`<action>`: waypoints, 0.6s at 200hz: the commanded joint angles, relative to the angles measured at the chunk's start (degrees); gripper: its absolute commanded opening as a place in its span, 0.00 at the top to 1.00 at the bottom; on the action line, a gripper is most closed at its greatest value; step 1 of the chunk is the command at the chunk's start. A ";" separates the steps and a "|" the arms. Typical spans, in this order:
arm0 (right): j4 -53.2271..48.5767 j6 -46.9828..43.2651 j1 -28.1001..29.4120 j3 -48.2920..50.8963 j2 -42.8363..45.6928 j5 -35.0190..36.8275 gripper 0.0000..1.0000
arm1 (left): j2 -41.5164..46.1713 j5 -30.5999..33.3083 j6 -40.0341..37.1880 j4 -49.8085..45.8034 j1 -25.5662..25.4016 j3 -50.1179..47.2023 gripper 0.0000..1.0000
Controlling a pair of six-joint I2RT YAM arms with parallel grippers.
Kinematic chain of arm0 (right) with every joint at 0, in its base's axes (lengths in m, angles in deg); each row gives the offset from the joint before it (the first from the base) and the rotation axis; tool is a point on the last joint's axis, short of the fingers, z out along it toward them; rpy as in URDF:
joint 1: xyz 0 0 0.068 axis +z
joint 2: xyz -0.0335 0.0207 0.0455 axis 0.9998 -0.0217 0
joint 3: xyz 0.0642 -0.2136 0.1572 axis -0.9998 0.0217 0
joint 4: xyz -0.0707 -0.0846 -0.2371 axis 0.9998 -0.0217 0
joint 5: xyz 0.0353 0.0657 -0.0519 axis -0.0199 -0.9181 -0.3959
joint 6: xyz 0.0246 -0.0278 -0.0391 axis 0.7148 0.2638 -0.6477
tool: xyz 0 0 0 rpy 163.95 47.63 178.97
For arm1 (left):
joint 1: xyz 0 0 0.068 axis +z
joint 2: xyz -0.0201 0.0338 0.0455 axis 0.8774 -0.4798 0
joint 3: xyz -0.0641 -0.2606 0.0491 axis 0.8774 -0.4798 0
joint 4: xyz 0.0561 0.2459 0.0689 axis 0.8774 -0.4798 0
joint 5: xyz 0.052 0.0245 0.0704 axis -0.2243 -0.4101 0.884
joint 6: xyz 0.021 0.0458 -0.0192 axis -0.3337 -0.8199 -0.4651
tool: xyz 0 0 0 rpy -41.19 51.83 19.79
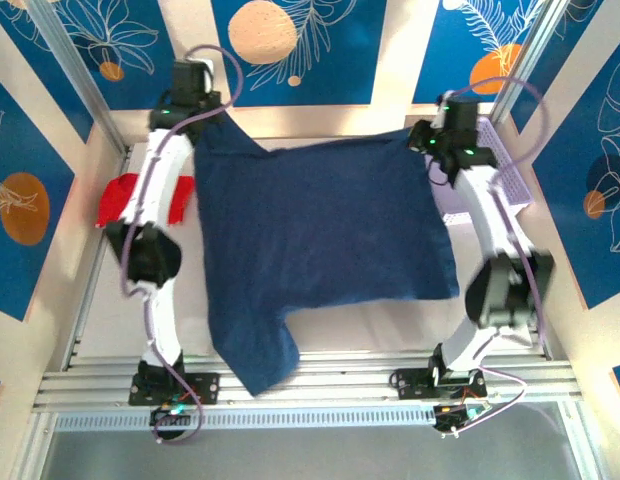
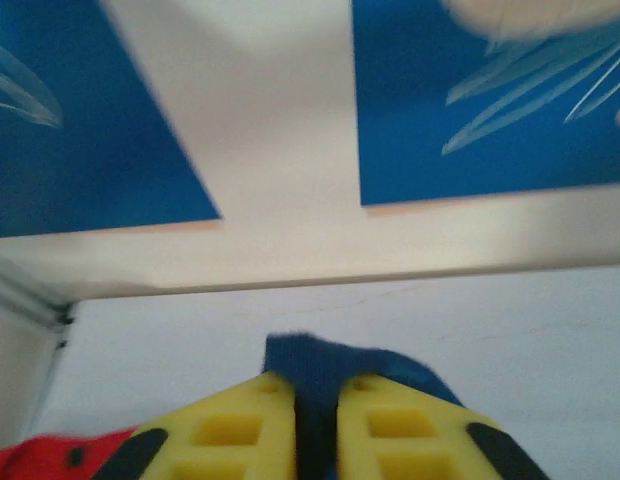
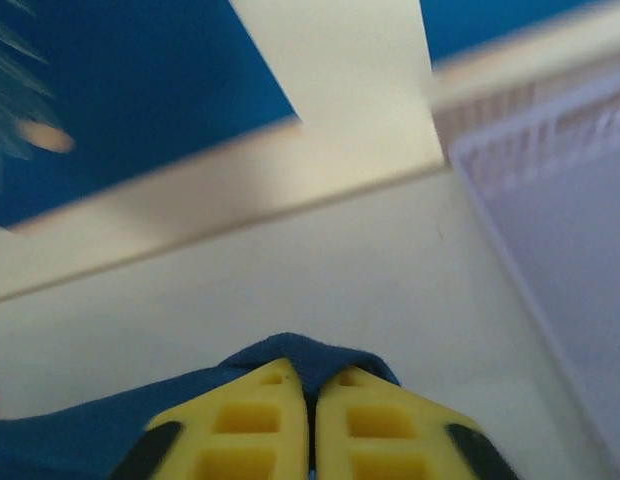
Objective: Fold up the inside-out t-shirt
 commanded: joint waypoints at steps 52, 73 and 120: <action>-9.55 -0.69 3.49 -10.58 -18.11 -4.60 0.56 | -11.31 -13.47 12.33 4.00 1.47 4.64 0.24; -7.99 1.14 6.06 2.90 -10.56 -12.12 0.53 | -0.47 -15.60 16.07 2.38 1.31 -10.84 0.22; -9.47 3.71 8.41 14.84 -8.39 -17.01 0.54 | 27.78 -21.01 23.49 16.50 -0.26 -58.98 0.20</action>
